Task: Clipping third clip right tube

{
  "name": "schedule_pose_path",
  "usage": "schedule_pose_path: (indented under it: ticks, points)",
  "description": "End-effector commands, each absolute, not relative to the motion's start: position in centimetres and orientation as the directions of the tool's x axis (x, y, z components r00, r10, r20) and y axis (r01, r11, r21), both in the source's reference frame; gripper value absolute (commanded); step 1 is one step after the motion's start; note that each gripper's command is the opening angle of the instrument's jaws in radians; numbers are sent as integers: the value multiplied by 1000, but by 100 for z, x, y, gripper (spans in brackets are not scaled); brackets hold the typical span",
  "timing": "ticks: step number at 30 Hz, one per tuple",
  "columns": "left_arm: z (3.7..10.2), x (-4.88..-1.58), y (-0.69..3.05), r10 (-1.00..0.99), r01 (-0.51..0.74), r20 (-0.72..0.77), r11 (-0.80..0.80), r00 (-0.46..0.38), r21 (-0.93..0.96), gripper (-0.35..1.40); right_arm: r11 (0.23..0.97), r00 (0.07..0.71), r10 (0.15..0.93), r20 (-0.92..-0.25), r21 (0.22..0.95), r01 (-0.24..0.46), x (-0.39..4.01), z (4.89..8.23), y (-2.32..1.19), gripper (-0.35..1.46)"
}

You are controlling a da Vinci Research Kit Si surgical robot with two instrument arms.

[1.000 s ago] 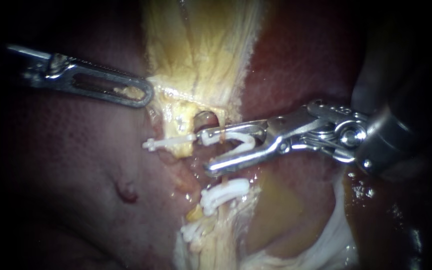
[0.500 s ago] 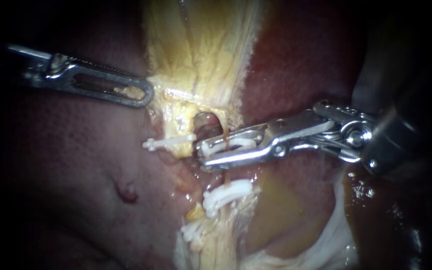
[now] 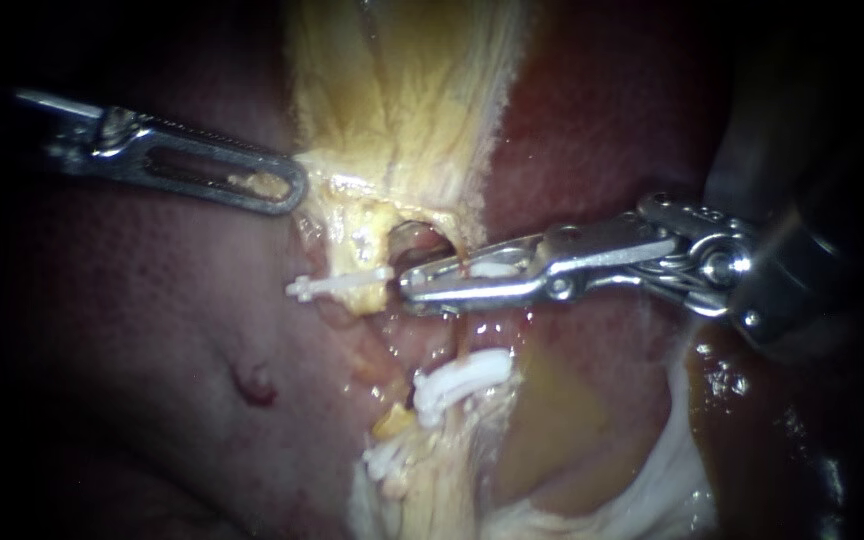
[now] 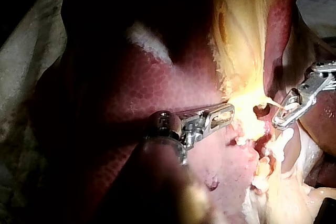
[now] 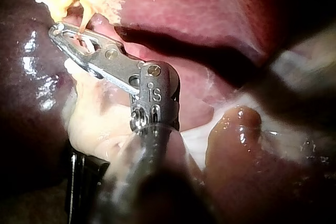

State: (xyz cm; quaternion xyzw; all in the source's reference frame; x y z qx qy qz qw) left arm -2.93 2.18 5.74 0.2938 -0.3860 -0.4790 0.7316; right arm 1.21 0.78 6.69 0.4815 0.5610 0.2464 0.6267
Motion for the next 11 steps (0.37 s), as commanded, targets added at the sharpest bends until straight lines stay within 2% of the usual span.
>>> schedule_pose_path:
  ticks: [1,11]
  points:
    - [574,-292,218,-928,474,283,368,243,800,-35,416,250,848,-467,880,230,121,670,78,-35]
    - [574,-292,217,-928,474,283,368,243,800,-35,415,253,847,-468,879,236,120,671,78,-35]
